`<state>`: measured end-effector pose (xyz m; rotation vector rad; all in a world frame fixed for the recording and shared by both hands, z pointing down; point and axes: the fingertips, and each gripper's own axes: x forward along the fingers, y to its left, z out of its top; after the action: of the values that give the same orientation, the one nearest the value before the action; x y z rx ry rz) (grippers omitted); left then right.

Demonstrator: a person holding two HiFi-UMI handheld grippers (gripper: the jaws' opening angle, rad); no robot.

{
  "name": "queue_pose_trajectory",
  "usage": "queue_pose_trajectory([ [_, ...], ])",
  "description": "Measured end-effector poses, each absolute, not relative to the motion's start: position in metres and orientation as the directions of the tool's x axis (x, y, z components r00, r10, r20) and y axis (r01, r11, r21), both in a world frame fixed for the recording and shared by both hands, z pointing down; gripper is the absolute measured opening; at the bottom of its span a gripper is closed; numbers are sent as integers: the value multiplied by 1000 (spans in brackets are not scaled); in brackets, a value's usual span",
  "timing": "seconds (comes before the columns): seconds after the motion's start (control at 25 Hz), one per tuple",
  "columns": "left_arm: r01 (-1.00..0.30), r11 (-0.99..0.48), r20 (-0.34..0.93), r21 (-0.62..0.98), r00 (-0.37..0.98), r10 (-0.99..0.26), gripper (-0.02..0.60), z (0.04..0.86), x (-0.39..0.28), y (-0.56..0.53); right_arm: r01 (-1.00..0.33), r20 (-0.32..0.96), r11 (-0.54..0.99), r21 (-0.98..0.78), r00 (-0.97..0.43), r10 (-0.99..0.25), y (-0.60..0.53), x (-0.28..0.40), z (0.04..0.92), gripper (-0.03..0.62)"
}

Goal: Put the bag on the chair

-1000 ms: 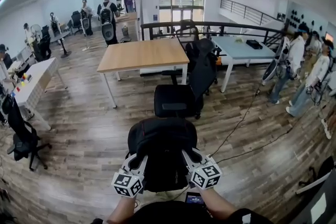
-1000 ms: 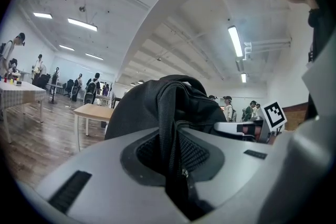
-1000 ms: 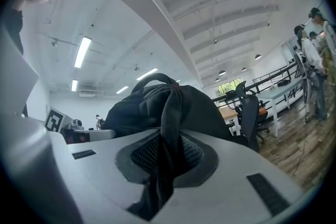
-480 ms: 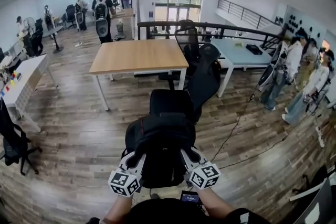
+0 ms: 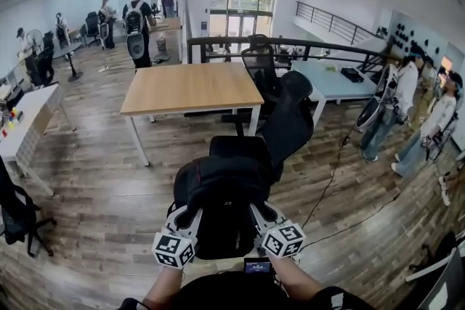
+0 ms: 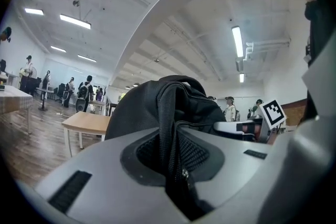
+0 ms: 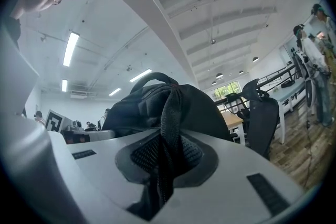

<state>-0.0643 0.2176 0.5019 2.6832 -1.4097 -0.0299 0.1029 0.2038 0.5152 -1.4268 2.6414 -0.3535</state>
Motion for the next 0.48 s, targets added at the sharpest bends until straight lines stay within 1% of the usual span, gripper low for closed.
queue_pose_trajectory([
  [0.24, -830, -544, 49, 121, 553, -832, 57, 508, -85, 168, -796, 27, 542, -269, -569, -822, 152, 82, 520, 57],
  [0.48, -842, -524, 54, 127, 533, -844, 57, 507, -105, 112, -771, 19, 573, -278, -601, -799, 89, 62, 521, 57],
])
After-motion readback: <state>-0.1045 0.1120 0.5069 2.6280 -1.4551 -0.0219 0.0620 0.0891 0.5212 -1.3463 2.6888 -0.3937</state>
